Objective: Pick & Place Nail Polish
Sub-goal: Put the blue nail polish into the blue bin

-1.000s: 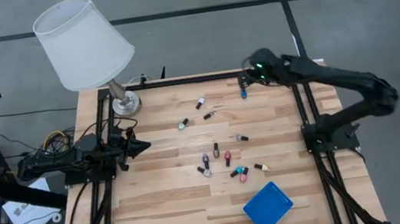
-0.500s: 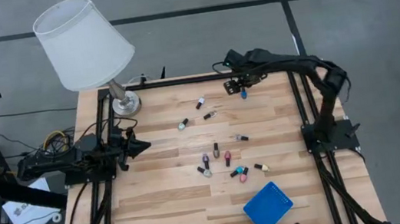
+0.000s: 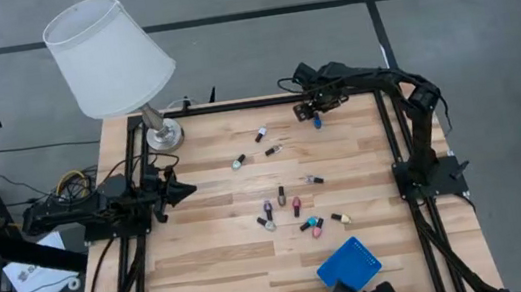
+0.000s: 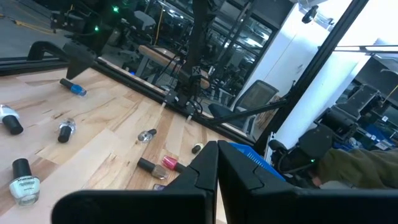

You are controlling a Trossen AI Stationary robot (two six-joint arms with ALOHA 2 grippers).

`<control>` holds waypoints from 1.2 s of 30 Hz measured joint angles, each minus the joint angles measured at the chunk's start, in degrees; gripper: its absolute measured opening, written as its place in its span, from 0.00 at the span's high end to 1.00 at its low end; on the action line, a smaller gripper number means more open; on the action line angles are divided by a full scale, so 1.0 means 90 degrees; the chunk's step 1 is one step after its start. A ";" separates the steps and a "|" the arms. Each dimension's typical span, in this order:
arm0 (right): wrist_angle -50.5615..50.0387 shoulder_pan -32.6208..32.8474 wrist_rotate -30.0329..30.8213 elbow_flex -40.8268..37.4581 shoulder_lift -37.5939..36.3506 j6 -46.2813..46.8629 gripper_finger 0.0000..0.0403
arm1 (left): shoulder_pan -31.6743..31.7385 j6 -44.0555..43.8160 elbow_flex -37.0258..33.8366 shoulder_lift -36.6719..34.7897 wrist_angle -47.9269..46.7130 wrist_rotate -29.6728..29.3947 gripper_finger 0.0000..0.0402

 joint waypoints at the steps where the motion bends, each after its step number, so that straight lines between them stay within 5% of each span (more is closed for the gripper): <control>1: 0.0006 0.0000 -0.0003 0.0000 0.0000 0.0002 0.34 | 0.0002 0.0001 0.0000 0.0002 0.0000 0.0000 1.00; 29: -0.0051 0.0086 -0.0473 0.0024 0.0655 0.0049 0.34 | 0.0001 0.0000 -0.0001 0.0002 0.0007 0.0000 1.00; 36: -0.0108 0.0002 -0.0546 0.0022 0.0648 0.0034 0.45 | 0.0000 -0.0001 0.0000 0.0002 0.0056 0.0000 1.00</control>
